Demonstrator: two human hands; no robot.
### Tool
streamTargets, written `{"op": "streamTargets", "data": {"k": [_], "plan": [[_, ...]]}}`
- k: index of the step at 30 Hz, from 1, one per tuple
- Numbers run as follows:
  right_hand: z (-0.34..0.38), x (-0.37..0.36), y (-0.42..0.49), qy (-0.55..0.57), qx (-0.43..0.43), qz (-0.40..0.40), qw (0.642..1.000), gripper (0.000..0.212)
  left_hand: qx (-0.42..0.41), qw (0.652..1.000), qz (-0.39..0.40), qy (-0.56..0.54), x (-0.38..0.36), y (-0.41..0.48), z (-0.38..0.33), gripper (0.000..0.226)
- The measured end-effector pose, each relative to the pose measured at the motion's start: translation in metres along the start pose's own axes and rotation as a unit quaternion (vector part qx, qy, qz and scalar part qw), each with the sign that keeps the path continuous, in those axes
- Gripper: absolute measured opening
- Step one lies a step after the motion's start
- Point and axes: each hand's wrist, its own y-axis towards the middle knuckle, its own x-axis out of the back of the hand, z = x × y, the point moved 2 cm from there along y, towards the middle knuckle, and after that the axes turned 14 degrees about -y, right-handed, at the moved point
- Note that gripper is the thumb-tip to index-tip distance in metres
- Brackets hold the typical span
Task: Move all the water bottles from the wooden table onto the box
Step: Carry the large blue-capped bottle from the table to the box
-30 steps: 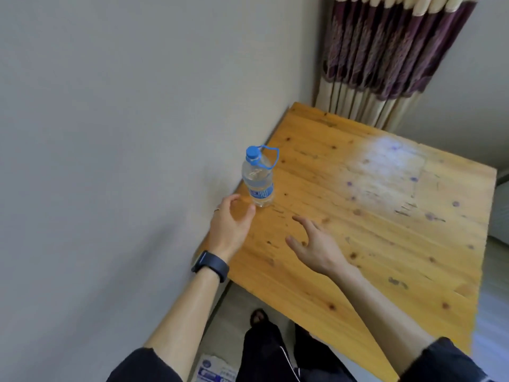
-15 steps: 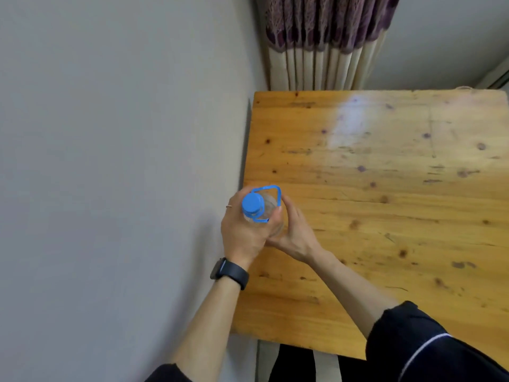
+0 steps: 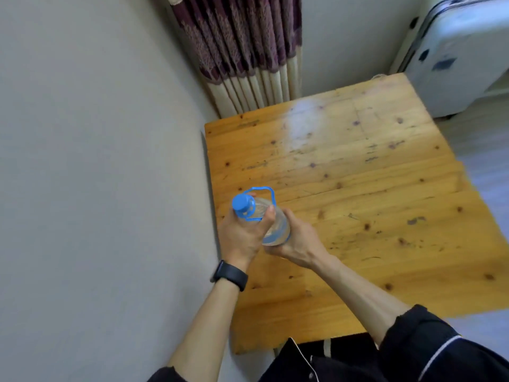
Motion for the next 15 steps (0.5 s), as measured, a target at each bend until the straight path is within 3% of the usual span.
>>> {"op": "streamTargets", "data": {"k": [7,11,15], "plan": [[-0.063,0.152,-0.121,-0.061,-0.177,-0.176,0.966,0.070,-0.057,0.969,0.229,-0.076,-0.143,-0.059,-0.105,0.051],[-0.100,0.236,-0.212,-0.064,-0.248,-0.308,0.916,0.076,-0.105,0.930,0.337,-0.103,-0.233,-0.123,-0.175,0.052],[-0.144,0.305,-0.303,-0.051,-0.308,-0.402,0.861,0.063,-0.145,0.872,0.449,-0.128,-0.317,-0.207,-0.245,0.038]]}}
